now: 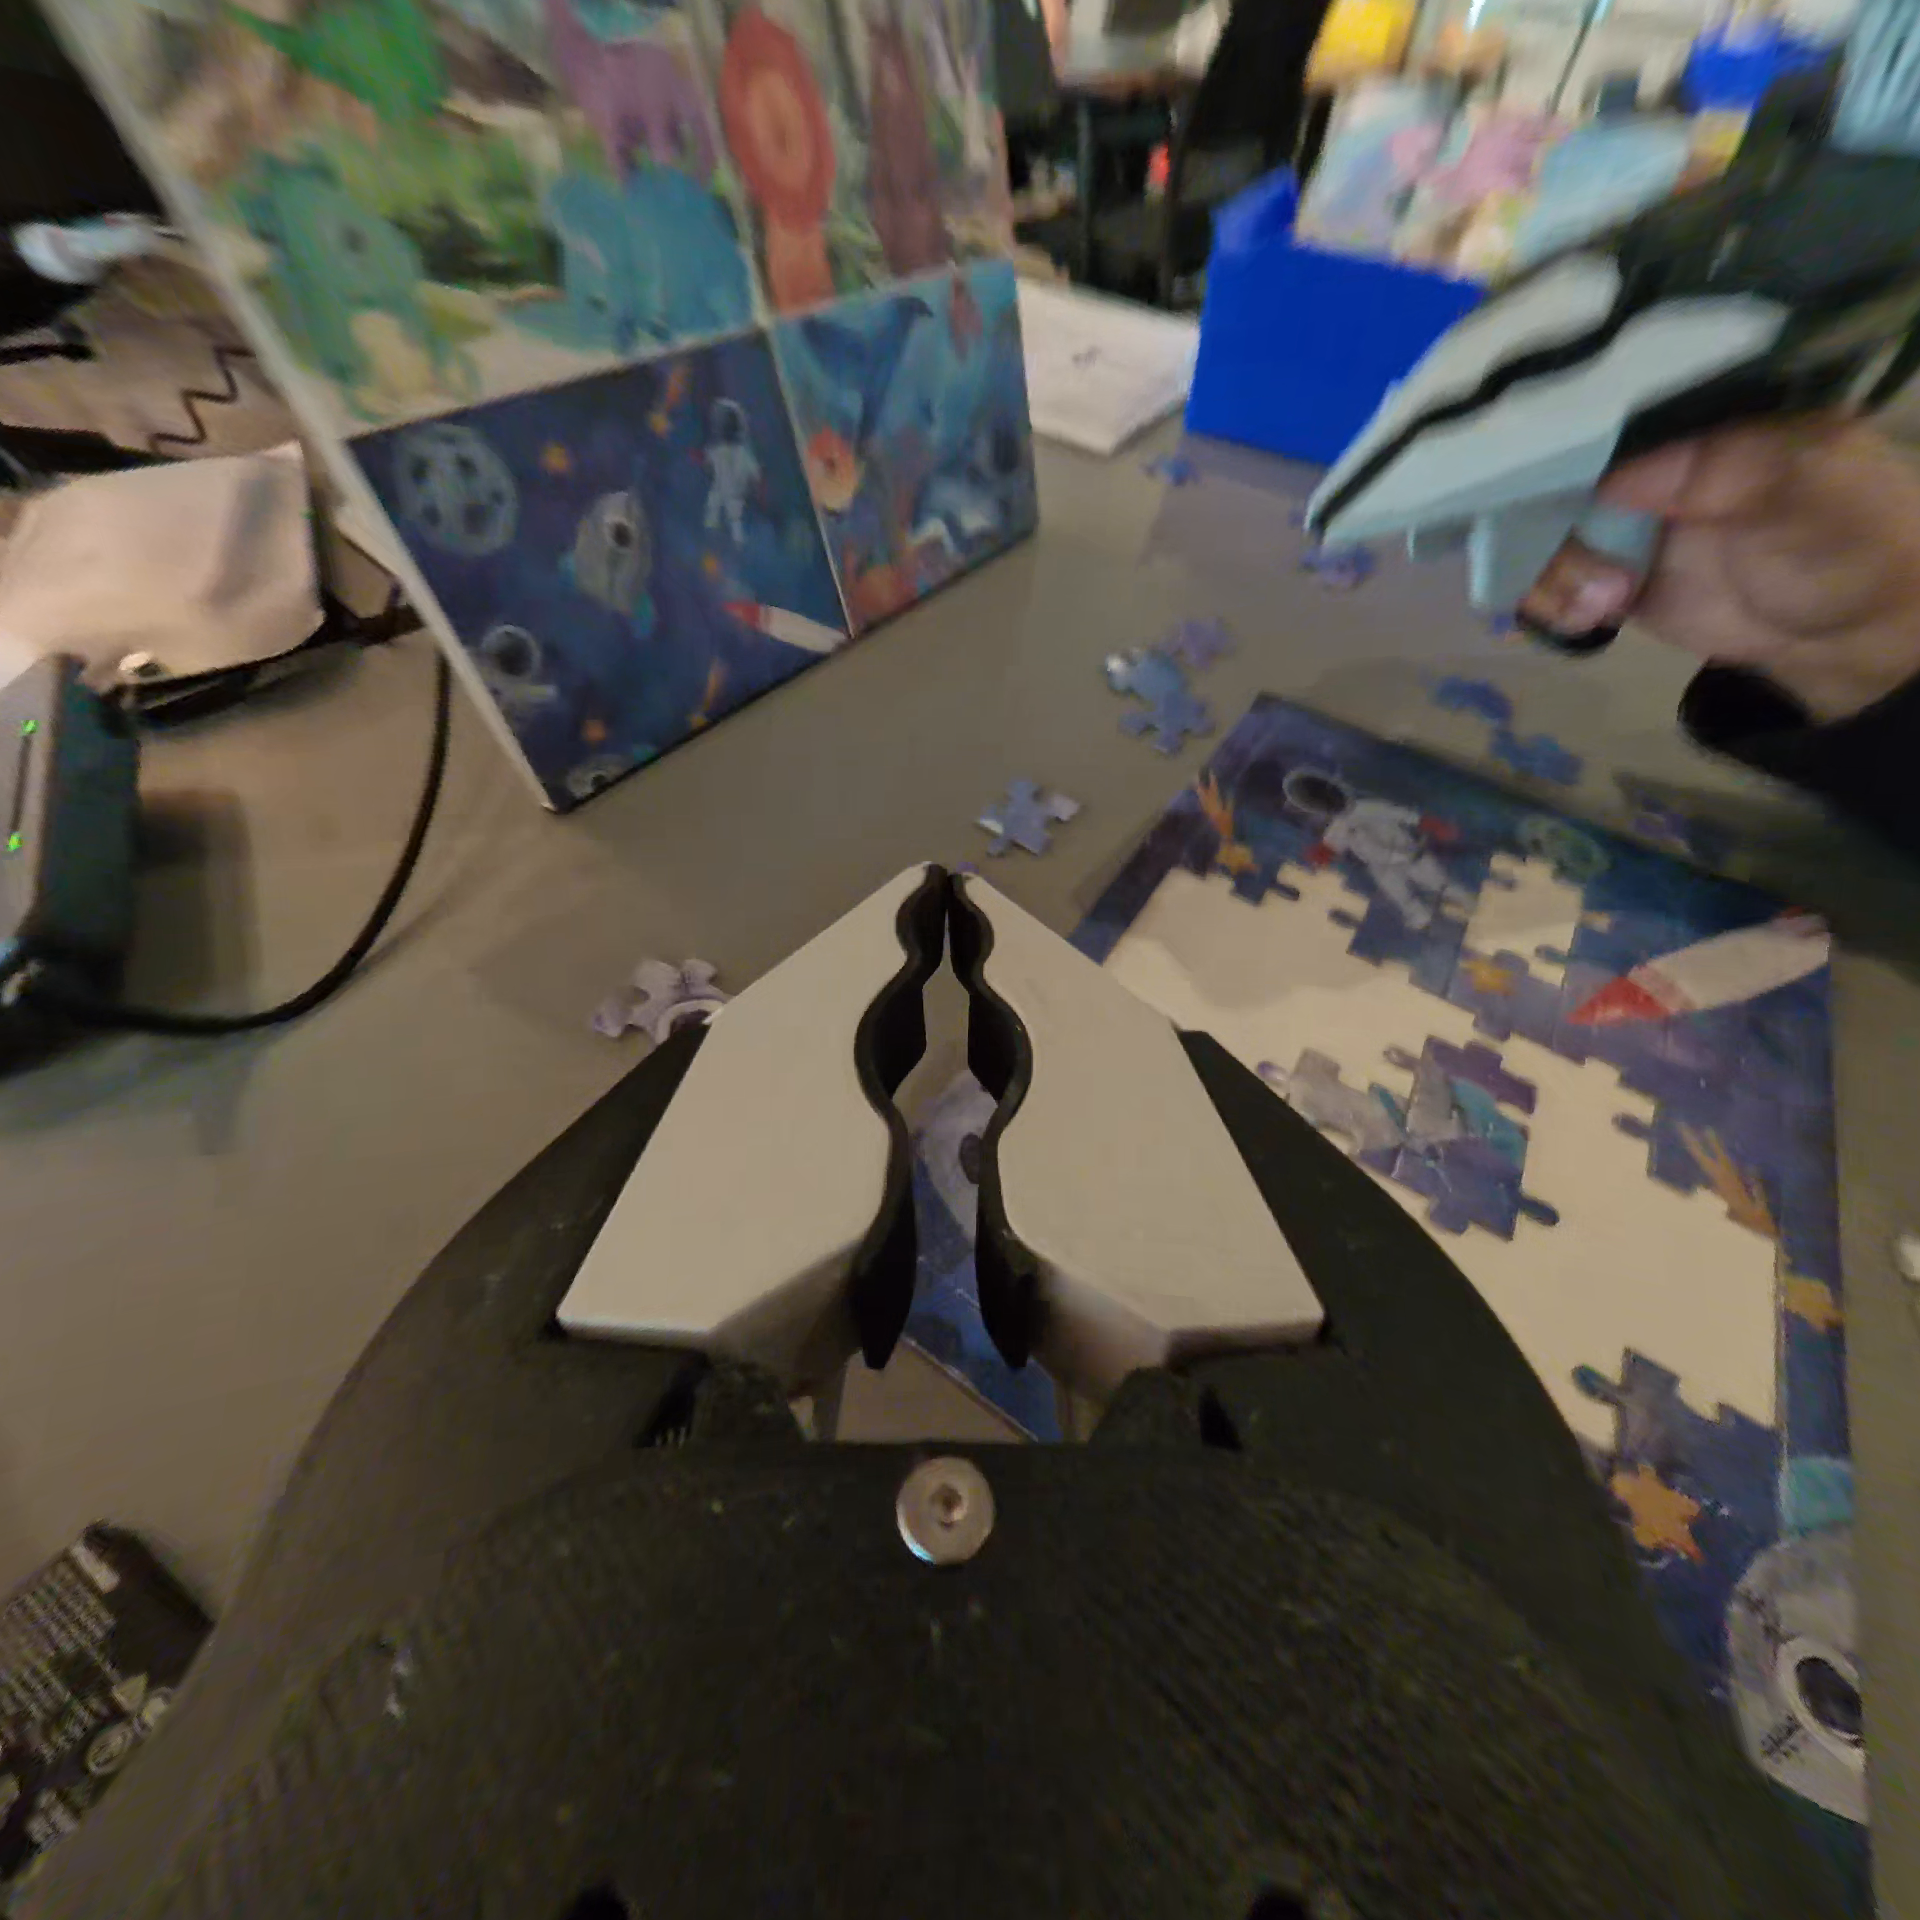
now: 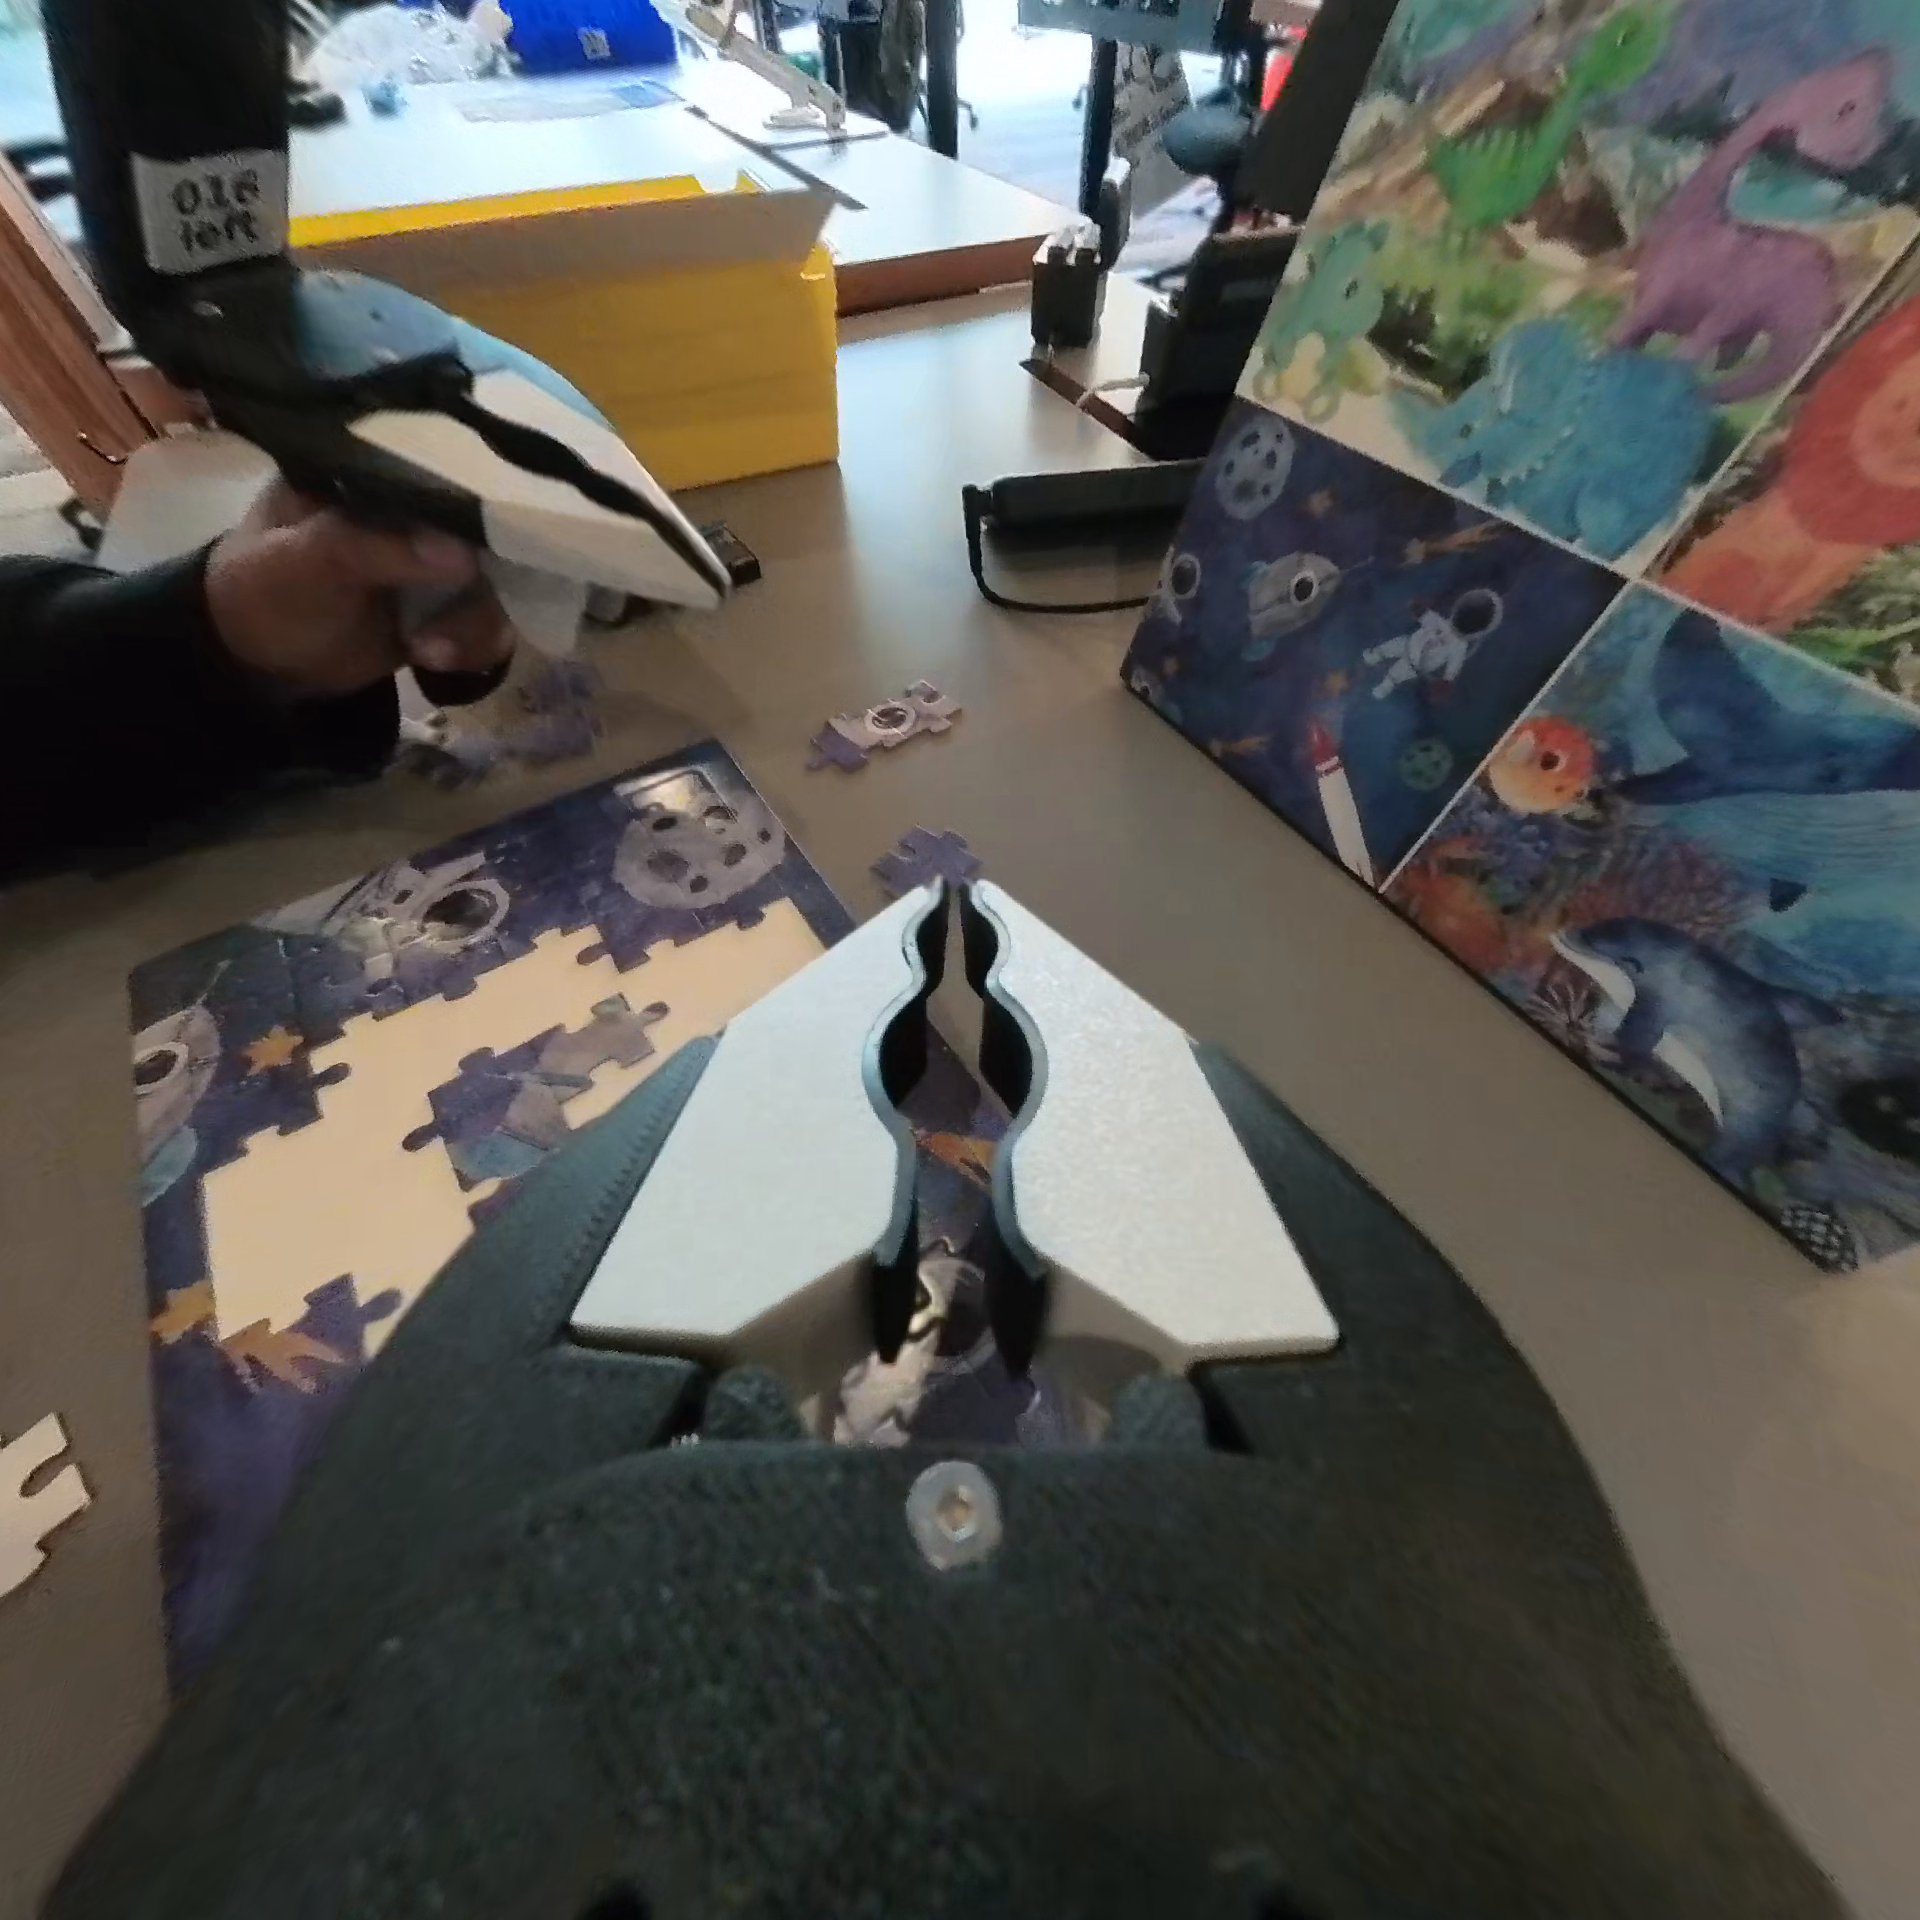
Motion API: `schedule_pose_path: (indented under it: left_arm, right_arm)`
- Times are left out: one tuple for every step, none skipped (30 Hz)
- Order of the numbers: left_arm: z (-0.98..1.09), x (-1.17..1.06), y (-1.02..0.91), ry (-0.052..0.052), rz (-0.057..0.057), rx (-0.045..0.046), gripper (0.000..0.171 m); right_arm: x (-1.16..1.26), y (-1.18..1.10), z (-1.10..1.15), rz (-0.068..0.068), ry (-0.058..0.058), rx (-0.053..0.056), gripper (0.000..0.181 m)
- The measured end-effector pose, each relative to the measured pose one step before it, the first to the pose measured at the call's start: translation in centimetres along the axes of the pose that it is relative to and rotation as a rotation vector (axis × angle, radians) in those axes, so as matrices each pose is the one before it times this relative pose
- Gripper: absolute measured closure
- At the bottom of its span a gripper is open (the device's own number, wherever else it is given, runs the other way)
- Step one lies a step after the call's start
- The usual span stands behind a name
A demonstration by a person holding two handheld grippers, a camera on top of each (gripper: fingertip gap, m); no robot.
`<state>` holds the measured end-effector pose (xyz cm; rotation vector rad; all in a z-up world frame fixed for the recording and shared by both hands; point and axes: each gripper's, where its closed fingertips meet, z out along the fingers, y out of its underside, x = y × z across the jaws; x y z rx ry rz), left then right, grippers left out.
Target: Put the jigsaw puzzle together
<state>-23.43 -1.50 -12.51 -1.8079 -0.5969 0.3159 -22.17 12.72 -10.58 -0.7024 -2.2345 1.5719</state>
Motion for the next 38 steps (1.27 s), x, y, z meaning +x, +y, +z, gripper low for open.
schedule_pose_path:
  left_arm:
    - [-0.319,-0.158,-0.339,0.0112,-0.0306,0.02084,0.171]
    - [-0.267,-0.084,-0.331,0.0129,-0.0246,0.01929,0.171]
    - [-0.191,-0.073,-0.215,0.0093,-0.0136,0.01854,0.171]
    - [-0.082,-0.100,0.034,0.0055,-0.0064,0.00370,0.171]
    - [0.000,-0.117,0.221,0.0035,-0.0024,-0.01219,0.171]
    - [0.042,-0.082,0.211,0.0021,0.0038,-0.01367,0.171]
    - [0.012,-0.054,0.108,-0.0011,0.0071,-0.00747,0.171]
    - [-0.016,0.017,0.022,-0.0008,0.0074,-0.00299,0.171]
    - [-0.011,0.063,0.007,0.0002,0.0073,-0.00152,0.171]
    - [0.009,0.060,0.034,-0.0003,0.0066,-0.00259,0.171]
    - [0.018,0.049,0.072,-0.0005,0.0056,-0.00452,0.171]
    - [0.048,0.052,0.077,0.0002,0.0043,-0.00508,0.171]
    - [0.054,0.085,0.072,0.0026,0.0023,-0.00411,0.171]
    - [0.084,0.152,0.064,0.0063,0.0000,-0.00336,0.171]
    - [0.102,0.200,0.080,0.0095,-0.0012,-0.00351,0.171]
    - [0.132,0.230,0.117,0.0099,0.0004,-0.00619,0.171]
    - [0.148,0.165,0.169,0.0049,0.0038,-0.00994,0.171]
    - [0.136,0.090,0.189,-0.0007,0.0076,-0.01112,0.171]
    - [0.130,-0.001,0.165,-0.0064,0.0097,-0.01103,0.171]
    - [0.107,-0.051,0.177,-0.0099,0.0118,-0.01171,0.171]
    - [0.091,-0.090,0.167,-0.0112,0.0117,-0.01087,0.171]
    - [0.069,-0.067,0.135,-0.0093,0.0099,-0.00868,0.171]
    - [0.076,-0.010,0.111,-0.0042,0.0069,-0.00725,0.171]
    - [0.064,0.037,0.093,0.0001,0.0037,-0.00555,0.171]
    - [0.069,0.058,0.066,0.0022,0.0017,-0.00447,0.171]
    - [0.044,0.026,0.053,0.0003,0.0017,-0.00336,0.171]
    - [0.012,0.011,-0.014,-0.0021,0.0052,0.00026,0.171]
    - [-0.035,0.015,-0.085,-0.0033,0.0080,0.00368,0.171]
    - [-0.035,0.020,-0.069,-0.0031,0.0075,0.00313,0.171]
    - [-0.026,0.023,-0.034,-0.0019,0.0057,0.00146,0.171]
    - [0.012,0.006,0.028,-0.0009,0.0031,-0.00087,0.171]
    - [0.053,-0.016,0.089,0.0001,0.0006,-0.00524,0.171]
    - [0.049,-0.008,0.104,0.0009,-0.0004,-0.00649,0.171]
    - [0.034,0.011,0.070,0.0012,-0.0002,-0.00383,0.171]
    - [0.012,0.036,0.007,0.0014,0.0010,-0.00105,0.171]
    - [-0.005,0.027,-0.010,0.0000,0.0026,0.00019,0.171]
    - [0.001,0.012,0.009,-0.0012,0.0029,-0.00077,0.171]
    - [0.016,0.012,0.028,-0.0002,0.0021,-0.00216,0.171]
  right_arm:
    - [0.153,0.247,0.107,0.0050,0.0033,-0.0057,0.180]
    - [0.133,0.159,0.044,0.0047,0.0026,-0.0035,0.180]
    - [0.138,0.058,-0.016,0.0025,0.0046,-0.0011,0.180]
    - [0.141,-0.038,-0.078,-0.0006,0.0069,0.0030,0.180]
    - [0.156,-0.113,-0.118,-0.0027,0.0092,0.0072,0.180]
    - [0.204,-0.134,-0.119,-0.0029,0.0112,0.0098,0.180]
    - [0.207,-0.102,-0.110,-0.0006,0.0098,0.0094,0.181]
    - [0.162,-0.060,-0.078,0.0028,0.0057,0.0074,0.181]
    - [0.133,-0.006,-0.032,0.0047,0.0020,0.0049,0.181]
    - [0.115,0.061,-0.006,0.0025,0.0011,0.0011,0.181]
    - [0.211,0.156,0.000,-0.0031,0.0063,-0.0045,0.181]
    - [0.331,0.220,-0.031,-0.0082,0.0143,-0.0092,0.181]
    - [0.360,0.165,-0.087,-0.0094,0.0178,-0.0083,0.181]
    - [0.324,0.034,-0.137,-0.0062,0.0148,-0.0015,0.181]
    - [0.235,-0.110,-0.174,-0.0005,0.0085,0.0060,0.181]
    - [0.174,-0.178,-0.204,0.0043,0.0041,0.0100,0.181]
    - [0.149,-0.214,-0.220,0.0060,0.0026,0.0115,0.181]
    - [0.126,-0.196,-0.228,0.0030,0.0015,0.0099,0.181]
    - [0.153,-0.139,-0.237,-0.0026,0.0044,0.0031,0.181]
    - [0.278,-0.070,-0.291,-0.0109,0.0140,-0.0052,0.181]
    - [0.437,-0.079,-0.384,-0.0180,0.0252,-0.0059,0.181]
    - [0.466,-0.160,-0.442,-0.0186,0.0284,0.0006,0.181]
    - [0.417,-0.208,-0.473,-0.0127,0.0229,0.0069,0.181]
    - [0.346,-0.180,-0.437,-0.0039,0.0162,0.0096,0.181]
    - [0.293,-0.129,-0.369,0.0040,0.0104,0.0113,0.181]
    - [0.222,-0.028,-0.281,0.0092,0.0037,0.0122,0.181]
    - [0.202,0.085,-0.158,0.0133,0.0002,0.0094,0.181]
    - [0.198,0.176,-0.056,0.0145,-0.0015,0.0037,0.181]
    - [0.258,0.242,0.039,0.0121,0.0030,0.0001,0.181]
    - [0.267,0.284,0.096,0.0057,0.0057,-0.0036,0.181]
    - [0.216,0.315,0.103,0.0012,0.0064,-0.0069,0.181]
    - [0.161,0.257,0.109,-0.0009,0.0064,-0.0061,0.181]
    - [0.103,0.158,0.112,-0.0009,0.0055,-0.0026,0.181]
    - [-0.043,0.093,0.101,-0.0018,0.0000,-0.0009,0.181]
    - [-0.138,0.044,0.108,-0.0024,-0.0036,-0.0007,0.181]
    - [-0.135,0.035,0.082,-0.0033,-0.0021,-0.0013,0.181]
    - [-0.119,0.004,0.080,-0.0055,-0.0001,-0.0007,0.181]
    - [-0.122,-0.006,0.079,-0.0069,-0.0001,0.0009,0.181]
